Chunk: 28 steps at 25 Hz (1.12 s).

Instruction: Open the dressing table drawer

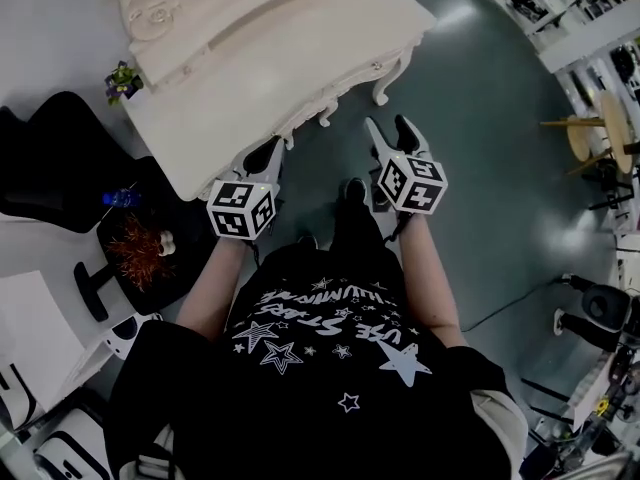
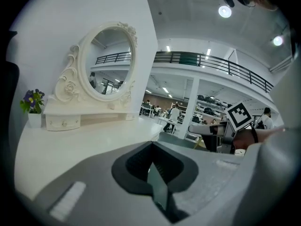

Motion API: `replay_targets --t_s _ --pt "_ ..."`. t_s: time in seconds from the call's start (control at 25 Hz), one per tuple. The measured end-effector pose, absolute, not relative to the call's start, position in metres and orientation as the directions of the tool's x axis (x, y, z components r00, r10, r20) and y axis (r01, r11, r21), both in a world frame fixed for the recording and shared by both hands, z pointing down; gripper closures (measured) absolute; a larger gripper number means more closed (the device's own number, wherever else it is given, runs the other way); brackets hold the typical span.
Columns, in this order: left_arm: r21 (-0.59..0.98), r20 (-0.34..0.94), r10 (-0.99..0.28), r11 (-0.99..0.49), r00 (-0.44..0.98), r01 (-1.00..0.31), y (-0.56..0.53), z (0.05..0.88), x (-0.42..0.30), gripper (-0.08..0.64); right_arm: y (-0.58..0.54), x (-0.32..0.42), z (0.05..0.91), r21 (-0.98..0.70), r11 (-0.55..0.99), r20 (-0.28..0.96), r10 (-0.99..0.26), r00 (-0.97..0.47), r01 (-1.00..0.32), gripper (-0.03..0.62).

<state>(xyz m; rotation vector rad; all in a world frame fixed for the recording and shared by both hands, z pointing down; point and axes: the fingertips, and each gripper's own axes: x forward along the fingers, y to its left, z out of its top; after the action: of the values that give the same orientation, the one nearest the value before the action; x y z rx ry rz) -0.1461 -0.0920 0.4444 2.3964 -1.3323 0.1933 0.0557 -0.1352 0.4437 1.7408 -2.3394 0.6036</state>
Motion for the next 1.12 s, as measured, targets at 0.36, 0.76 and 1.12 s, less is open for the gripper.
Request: replay_targets --t_s 0.36,0.76,1.12 --pt "0.238 0.318 -0.826 -0.405 0.465 -0.883 -0.166 0.452 -0.139 0.56 -0.237 0.062 0.457 -0.25 0.314 0.352 -0.852 -0.388 -0.916 0.302" --pt "0.232 0.33 -0.886 -0.259 0.327 -0.937 -0.29 0.45 -0.109 0.56 -0.41 0.084 0.463 -0.24 0.441 0.377 -0.778 -0.502 -0.865 0.305" --pt "0.229 0.335 -0.92 -0.129 0.203 -0.965 -0.372 0.453 -0.096 0.56 -0.529 0.086 0.484 -0.187 0.535 0.442 -0.703 -0.557 -0.824 0.31"
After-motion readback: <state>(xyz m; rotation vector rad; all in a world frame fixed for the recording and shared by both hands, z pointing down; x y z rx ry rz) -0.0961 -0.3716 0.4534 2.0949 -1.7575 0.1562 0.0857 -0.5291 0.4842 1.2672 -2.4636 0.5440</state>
